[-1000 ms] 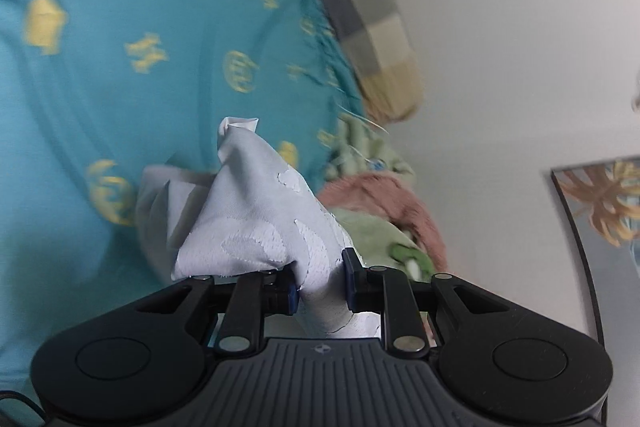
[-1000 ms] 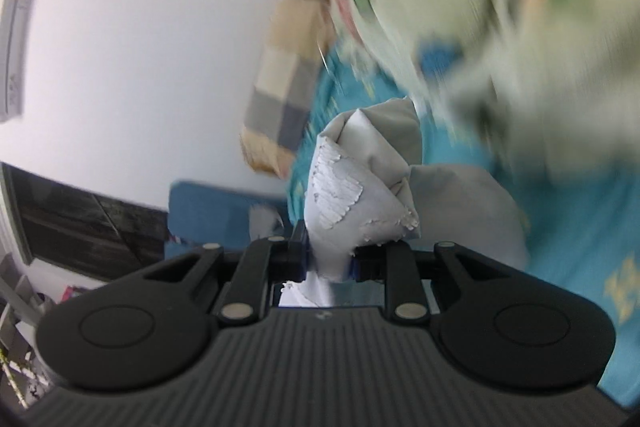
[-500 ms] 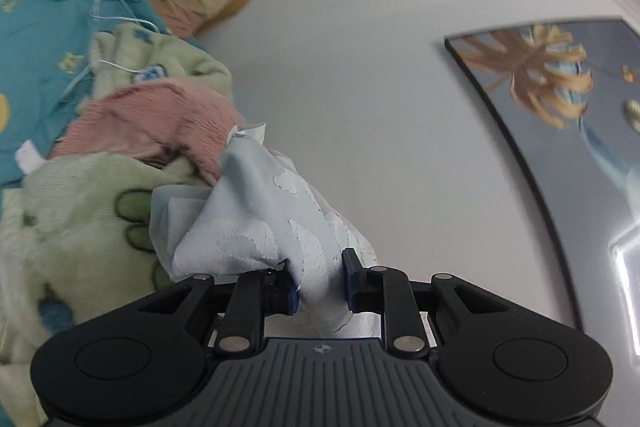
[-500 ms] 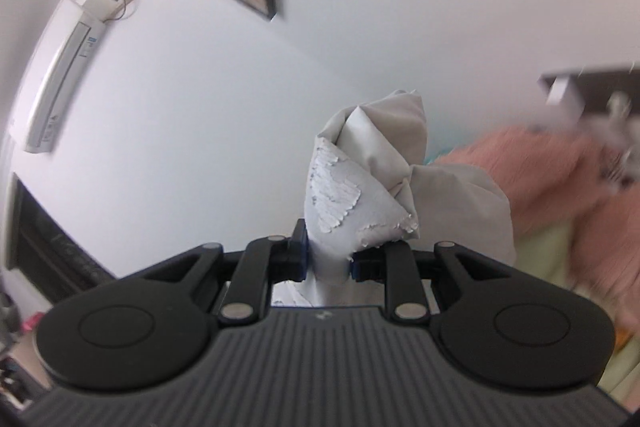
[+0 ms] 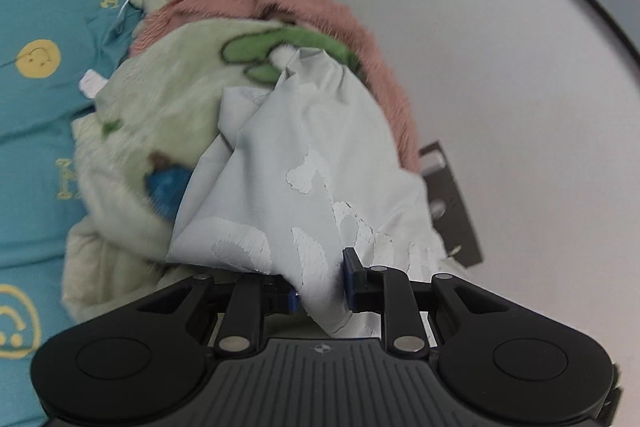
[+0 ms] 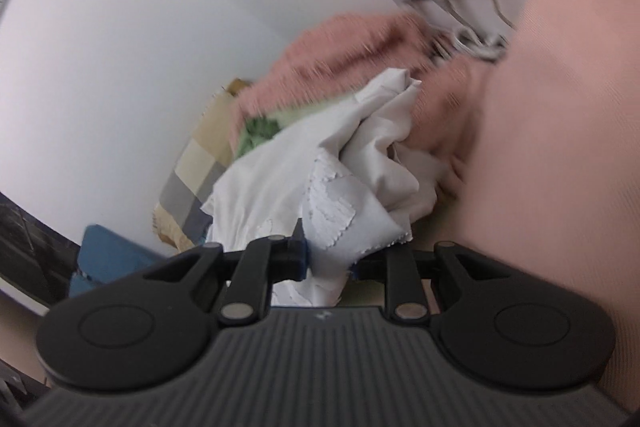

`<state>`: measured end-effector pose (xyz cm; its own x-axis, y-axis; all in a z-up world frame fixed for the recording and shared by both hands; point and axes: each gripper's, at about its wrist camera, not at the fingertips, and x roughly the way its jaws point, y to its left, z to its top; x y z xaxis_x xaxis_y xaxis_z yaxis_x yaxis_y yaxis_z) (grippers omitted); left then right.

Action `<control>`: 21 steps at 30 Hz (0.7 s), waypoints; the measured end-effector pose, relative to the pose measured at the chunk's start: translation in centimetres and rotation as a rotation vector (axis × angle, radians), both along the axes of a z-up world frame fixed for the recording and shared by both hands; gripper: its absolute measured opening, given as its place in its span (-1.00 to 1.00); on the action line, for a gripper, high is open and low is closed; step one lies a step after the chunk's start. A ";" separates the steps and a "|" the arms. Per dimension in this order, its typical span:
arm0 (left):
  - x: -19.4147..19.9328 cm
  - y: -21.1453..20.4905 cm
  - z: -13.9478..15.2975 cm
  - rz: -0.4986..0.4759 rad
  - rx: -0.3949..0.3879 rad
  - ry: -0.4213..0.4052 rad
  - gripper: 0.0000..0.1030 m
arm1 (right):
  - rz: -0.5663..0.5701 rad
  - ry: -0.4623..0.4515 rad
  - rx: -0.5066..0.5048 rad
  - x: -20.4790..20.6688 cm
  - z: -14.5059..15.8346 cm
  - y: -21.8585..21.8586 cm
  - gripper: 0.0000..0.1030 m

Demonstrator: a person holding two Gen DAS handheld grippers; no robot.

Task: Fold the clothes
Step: 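Carry the shirt with both grippers onto the green blanket pile and release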

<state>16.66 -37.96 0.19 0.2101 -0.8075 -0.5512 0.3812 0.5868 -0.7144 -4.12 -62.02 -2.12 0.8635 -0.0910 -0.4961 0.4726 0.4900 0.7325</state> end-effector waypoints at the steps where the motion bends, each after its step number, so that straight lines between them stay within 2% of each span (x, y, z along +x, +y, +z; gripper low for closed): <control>1: -0.3 0.1 -0.2 -0.007 0.023 -0.019 -0.56 | 0.008 0.019 -0.016 -0.2 -0.1 0.4 -0.56; 4: -1.0 -0.1 -0.6 -0.013 0.075 -0.075 -0.52 | 0.024 0.073 -0.066 0.3 0.0 1.0 -0.56; 5: -1.3 -0.1 -0.5 -0.006 0.087 -0.086 -0.45 | 0.025 0.083 -0.075 0.4 0.1 1.2 -0.55; 7: -1.5 -0.1 0.2 0.008 0.127 -0.103 -0.06 | 0.028 0.097 -0.077 0.4 0.5 1.3 -0.53; 8: -1.7 -0.1 0.7 0.011 0.156 -0.113 0.06 | 0.029 0.104 -0.078 0.3 0.8 1.4 -0.49; 10: -3.1 0.4 2.3 0.004 0.197 -0.147 0.57 | 0.029 0.130 -0.095 -0.1 1.5 1.8 -0.43; 12: -4.9 1.1 4.2 0.003 0.228 -0.219 0.73 | 0.021 0.139 -0.131 -1.1 2.4 2.6 -0.14; 15: -7.8 2.2 7.5 0.016 0.290 -0.373 0.99 | -0.002 0.128 -0.185 -2.8 4.1 3.9 0.15; 16: -8.7 2.6 8.4 0.009 0.293 -0.403 0.99 | -0.008 0.122 -0.200 -3.4 4.7 4.3 0.24; 18: -10.5 3.6 10.3 0.002 0.294 -0.447 0.99 | -0.021 0.105 -0.271 -4.7 6.4 5.7 0.55; 19: -11.5 4.2 11.2 0.000 0.294 -0.466 0.99 | -0.026 0.093 -0.307 -5.3 7.4 6.4 0.61; 21: -13.5 5.3 12.9 -0.002 0.291 -0.502 0.99 | -0.018 0.068 -0.352 -6.5 9.1 7.7 0.59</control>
<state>3.19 -32.69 13.14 0.5022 -0.6381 -0.5836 0.6327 0.7312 -0.2550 -10.64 -54.30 7.01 0.8260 -0.2819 -0.4882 0.5258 0.6976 0.4867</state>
